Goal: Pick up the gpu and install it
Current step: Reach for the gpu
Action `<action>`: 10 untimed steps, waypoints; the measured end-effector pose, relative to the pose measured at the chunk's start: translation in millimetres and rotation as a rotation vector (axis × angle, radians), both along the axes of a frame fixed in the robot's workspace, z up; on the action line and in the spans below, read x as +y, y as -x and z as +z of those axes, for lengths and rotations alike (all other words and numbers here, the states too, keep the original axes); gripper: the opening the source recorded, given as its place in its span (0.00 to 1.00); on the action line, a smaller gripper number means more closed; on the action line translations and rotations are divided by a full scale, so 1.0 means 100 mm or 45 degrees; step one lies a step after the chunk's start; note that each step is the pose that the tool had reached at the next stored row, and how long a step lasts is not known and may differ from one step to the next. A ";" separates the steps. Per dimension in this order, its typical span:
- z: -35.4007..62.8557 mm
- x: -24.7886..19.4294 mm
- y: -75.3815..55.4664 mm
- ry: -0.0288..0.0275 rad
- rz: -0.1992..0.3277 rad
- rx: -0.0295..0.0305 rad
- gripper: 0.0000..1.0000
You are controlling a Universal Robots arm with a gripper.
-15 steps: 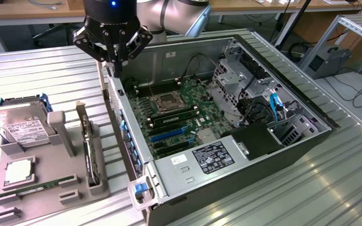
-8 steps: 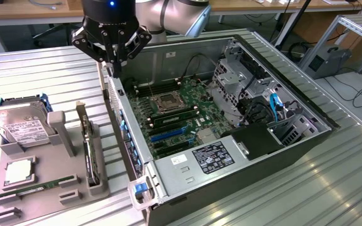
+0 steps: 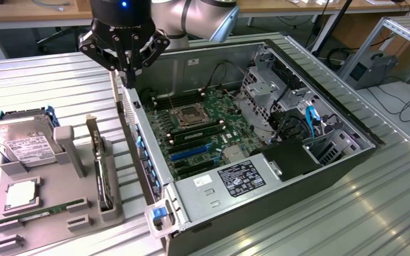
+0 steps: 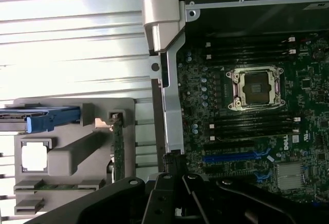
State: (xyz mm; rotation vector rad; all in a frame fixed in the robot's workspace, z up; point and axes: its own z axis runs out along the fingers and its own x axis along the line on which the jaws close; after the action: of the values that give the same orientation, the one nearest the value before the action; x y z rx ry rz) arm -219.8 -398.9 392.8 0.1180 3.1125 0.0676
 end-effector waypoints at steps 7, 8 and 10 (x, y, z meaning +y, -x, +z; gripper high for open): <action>-0.001 0.000 0.03 0.0000 0.000 -0.0001 0.11; -0.002 0.000 0.03 0.0000 0.000 0.0000 0.11; -0.002 0.000 0.04 0.0000 0.000 0.0000 0.11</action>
State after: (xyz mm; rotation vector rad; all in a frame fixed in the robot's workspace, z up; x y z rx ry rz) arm -223.8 -399.0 392.6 0.1179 3.1125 0.0676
